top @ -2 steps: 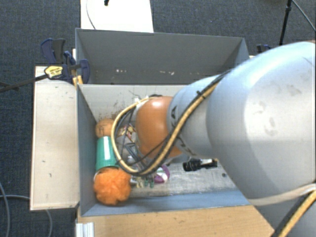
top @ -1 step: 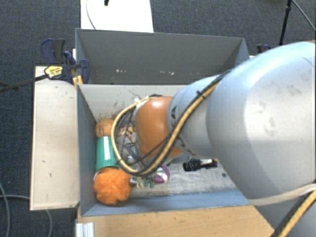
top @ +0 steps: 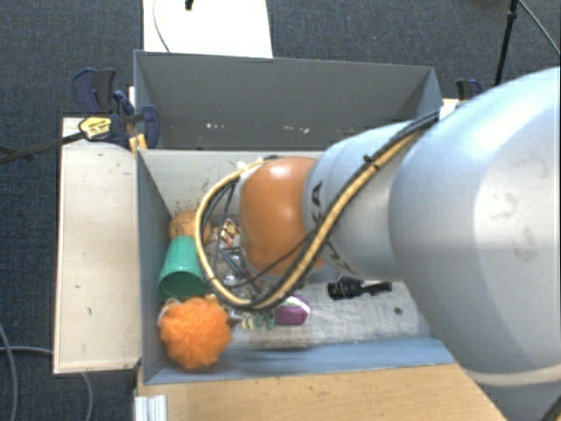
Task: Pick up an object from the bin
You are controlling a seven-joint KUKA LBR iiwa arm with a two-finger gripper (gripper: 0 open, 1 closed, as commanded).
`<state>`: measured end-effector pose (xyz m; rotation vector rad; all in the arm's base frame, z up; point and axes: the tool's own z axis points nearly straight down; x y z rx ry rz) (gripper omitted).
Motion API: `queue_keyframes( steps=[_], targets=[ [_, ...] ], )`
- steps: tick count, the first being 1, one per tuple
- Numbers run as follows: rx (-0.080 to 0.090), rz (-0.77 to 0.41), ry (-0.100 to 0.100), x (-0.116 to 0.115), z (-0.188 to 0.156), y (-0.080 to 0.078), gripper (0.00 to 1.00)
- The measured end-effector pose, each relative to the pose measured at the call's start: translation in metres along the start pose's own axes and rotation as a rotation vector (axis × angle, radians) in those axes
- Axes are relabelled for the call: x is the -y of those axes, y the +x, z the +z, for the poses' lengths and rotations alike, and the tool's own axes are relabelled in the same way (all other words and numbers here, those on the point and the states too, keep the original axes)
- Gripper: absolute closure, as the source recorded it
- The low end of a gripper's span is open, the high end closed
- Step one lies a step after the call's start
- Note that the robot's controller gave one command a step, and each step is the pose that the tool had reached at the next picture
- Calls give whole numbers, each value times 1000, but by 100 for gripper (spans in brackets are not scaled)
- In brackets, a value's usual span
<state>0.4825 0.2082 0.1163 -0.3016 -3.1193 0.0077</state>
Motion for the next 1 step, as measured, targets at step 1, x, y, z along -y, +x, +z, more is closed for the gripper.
queue_keyframes(
  steps=[1],
  targets=[
    [11, 27, -9, 25, -24, -17, 100]
  ],
)
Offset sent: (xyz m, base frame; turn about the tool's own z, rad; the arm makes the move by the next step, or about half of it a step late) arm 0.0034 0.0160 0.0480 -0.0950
